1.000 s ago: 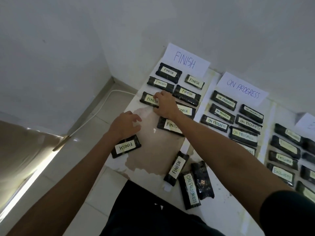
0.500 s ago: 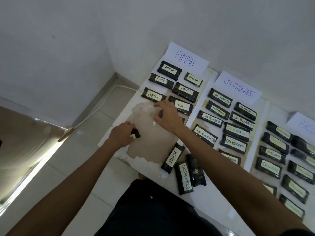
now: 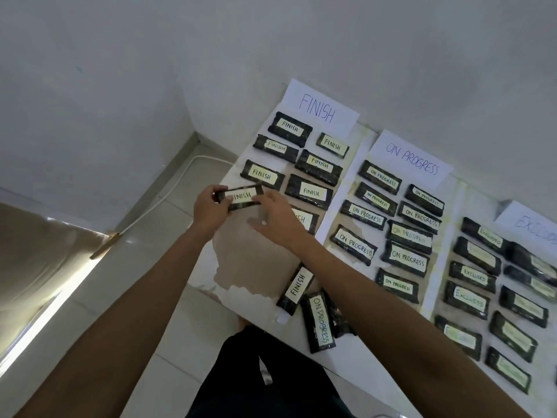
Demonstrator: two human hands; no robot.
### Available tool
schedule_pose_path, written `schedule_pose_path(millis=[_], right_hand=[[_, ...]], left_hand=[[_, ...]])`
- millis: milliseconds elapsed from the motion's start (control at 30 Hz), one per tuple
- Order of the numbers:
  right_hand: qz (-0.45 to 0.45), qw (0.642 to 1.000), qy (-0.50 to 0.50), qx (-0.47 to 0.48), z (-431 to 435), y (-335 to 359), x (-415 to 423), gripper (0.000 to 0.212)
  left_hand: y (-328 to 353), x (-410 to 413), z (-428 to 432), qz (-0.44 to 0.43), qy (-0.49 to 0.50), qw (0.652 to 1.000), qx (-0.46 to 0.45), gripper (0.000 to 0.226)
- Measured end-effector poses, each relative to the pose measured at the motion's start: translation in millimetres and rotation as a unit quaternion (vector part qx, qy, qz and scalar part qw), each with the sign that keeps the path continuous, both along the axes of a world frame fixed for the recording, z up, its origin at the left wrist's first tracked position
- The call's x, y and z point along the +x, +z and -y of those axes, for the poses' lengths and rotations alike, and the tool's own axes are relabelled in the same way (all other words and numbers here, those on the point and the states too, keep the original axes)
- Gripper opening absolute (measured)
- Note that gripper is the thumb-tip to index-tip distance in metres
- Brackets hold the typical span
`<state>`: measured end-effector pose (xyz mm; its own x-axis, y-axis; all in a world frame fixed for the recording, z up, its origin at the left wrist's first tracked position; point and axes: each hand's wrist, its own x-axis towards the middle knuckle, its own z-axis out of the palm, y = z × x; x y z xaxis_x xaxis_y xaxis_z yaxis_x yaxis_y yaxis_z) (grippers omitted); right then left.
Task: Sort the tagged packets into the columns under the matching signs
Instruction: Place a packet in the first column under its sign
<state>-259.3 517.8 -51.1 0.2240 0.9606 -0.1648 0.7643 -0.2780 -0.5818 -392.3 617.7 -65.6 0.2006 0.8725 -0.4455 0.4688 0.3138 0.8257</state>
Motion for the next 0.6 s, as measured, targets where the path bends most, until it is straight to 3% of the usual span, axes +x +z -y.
schedule_pose_path(millis=[133, 333, 600], right_hand=[[0.103, 0.994, -0.016, 0.031, -23.7, -10.1, 6.5, 0.046], [0.126, 0.992, -0.019, 0.021, -31.0, -36.5, 10.0, 0.046], [0.189, 0.981, 0.010, -0.042, -26.4, -38.2, 9.6, 0.039]], left_hand=[[-8.9, 20.0, -18.8, -0.020, -0.021, 0.999, 0.022, 0.030], [-32.0, 26.2, -37.1, -0.056, -0.057, 0.997, 0.013, 0.029], [-41.1, 20.7, -32.5, -0.176, -0.132, 0.968, 0.123, 0.038]])
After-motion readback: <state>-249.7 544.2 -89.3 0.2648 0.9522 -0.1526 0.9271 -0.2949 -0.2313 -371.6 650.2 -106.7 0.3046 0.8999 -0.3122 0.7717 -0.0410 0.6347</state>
